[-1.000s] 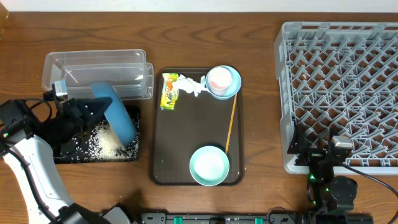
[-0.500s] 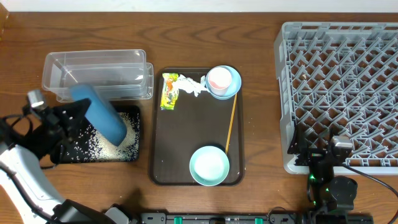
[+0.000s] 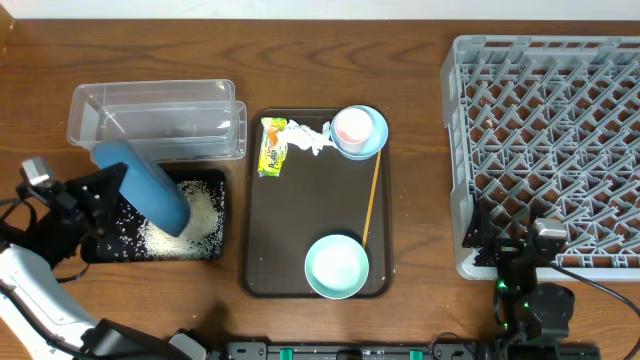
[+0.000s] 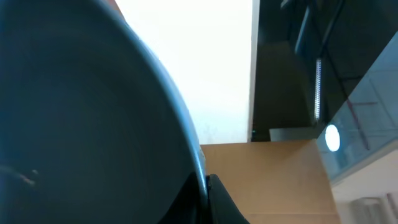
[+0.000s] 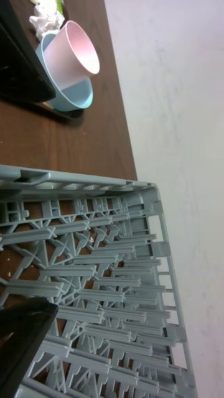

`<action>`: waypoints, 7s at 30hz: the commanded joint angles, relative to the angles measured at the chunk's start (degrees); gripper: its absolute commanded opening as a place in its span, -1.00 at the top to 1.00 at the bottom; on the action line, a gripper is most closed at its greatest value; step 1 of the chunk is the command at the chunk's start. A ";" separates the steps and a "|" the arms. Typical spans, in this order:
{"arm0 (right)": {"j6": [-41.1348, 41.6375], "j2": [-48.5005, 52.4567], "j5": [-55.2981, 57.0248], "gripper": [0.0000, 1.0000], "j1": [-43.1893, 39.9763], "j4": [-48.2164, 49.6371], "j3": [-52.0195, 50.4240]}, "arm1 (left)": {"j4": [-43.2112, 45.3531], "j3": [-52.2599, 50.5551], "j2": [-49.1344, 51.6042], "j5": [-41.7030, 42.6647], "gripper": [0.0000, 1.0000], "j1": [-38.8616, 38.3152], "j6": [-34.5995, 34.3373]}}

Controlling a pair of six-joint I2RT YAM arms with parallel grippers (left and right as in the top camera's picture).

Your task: Sort waste into correct bins and load items into the dishwasher rack

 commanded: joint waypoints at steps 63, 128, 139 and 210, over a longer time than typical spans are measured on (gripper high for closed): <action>-0.83 -0.39 -0.20 -0.99 0.04 -0.26 -0.09 | 8.44 20.48 18.91 -81.13 0.88 -92.45 -27.45; 4.61 -0.39 -6.34 -0.98 0.11 0.76 -0.11 | -17.70 21.40 -13.55 -91.41 -0.77 -33.70 -36.46; 52.76 -0.39 -42.84 -0.38 0.17 7.72 -0.09 | -14.84 21.40 -13.46 -92.61 -0.82 -33.70 -36.35; 0.26 127.14 6.78 0.24 62.60 -44.02 101.04 | -14.88 21.40 -13.22 -93.18 -0.84 -33.70 -36.35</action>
